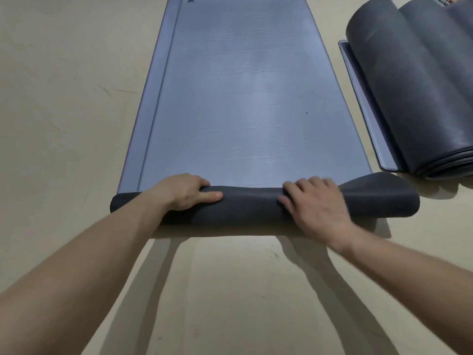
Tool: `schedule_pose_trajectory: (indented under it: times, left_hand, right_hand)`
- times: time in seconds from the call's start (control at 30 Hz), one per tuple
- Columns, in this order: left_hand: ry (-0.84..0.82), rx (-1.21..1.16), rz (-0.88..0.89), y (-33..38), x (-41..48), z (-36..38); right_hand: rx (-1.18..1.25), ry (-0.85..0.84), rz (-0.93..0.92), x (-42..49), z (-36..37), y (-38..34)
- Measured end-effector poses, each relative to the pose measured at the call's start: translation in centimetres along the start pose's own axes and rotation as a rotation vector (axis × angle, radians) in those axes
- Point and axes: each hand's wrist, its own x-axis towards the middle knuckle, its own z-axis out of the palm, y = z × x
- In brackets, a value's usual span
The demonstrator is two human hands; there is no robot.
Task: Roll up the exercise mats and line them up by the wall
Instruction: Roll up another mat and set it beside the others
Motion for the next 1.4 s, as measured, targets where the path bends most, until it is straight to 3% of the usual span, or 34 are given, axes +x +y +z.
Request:
schedule_pose_trajectory:
  times: [0.13,0.23,0.3,0.43,0.57,0.6,0.7,0.83,0.9,1.0,1.13,1.17,1.3,1.4]
  left_hand:
    - [0.081,0.183,-0.072,0.9,0.1,-0.2]
    - [0.612,0.390,0.079,2.0,-0.4,2.3]
    - [0.787,0.397,0.186,3.5,-1.7,5.8]
    - [0.572,0.444,0.116,3.8,-2.0,8.7]
    - [0.494,0.297,0.185,2.9,0.0,4.9]
    - [0.441,0.256,0.195,2.7,0.2,4.0]
    - [0.357,0.218,0.187,2.2,0.9,2.4]
    - [0.569,0.367,0.116,1.9,0.6,3.6]
    - [0.588,0.454,0.020,1.7,0.7,4.1]
    - [0.544,0.412,-0.001,2.1,0.9,2.0]
    - [0.319,0.324,0.046,2.4,-0.8,0.2]
    - [0.272,0.321,0.057,2.4,-1.2,0.2]
    - [0.120,0.251,0.025,2.8,-0.4,-1.7]
    - [0.139,0.227,0.014,3.0,-0.2,-1.8]
  right_hand:
    - [-0.086,-0.231,-0.035,0.6,0.3,0.0]
    - [-0.057,-0.275,-0.095,3.8,-0.2,1.7]
    - [-0.026,-0.316,-0.149,5.4,0.2,2.2]
    - [0.110,-0.419,-0.051,8.3,0.0,2.5]
    - [0.065,0.020,-0.043,6.0,1.2,0.9]
    - [0.036,0.048,-0.049,4.6,1.6,0.5]
    - [-0.061,-0.085,-0.096,2.9,2.5,0.9]
    - [0.020,-0.271,-0.083,7.0,0.8,1.9]
    - [0.072,-0.369,-0.066,8.9,-0.4,2.1]
    - [0.096,-0.481,-0.044,10.2,-2.5,2.3]
    - [0.232,-0.674,-0.022,8.6,-4.3,2.0]
    - [0.235,-0.635,-0.007,7.2,-4.0,1.8]
    - [-0.070,-0.167,0.019,0.5,-0.1,0.2]
    - [-0.068,-0.147,-0.009,2.1,0.3,1.4]
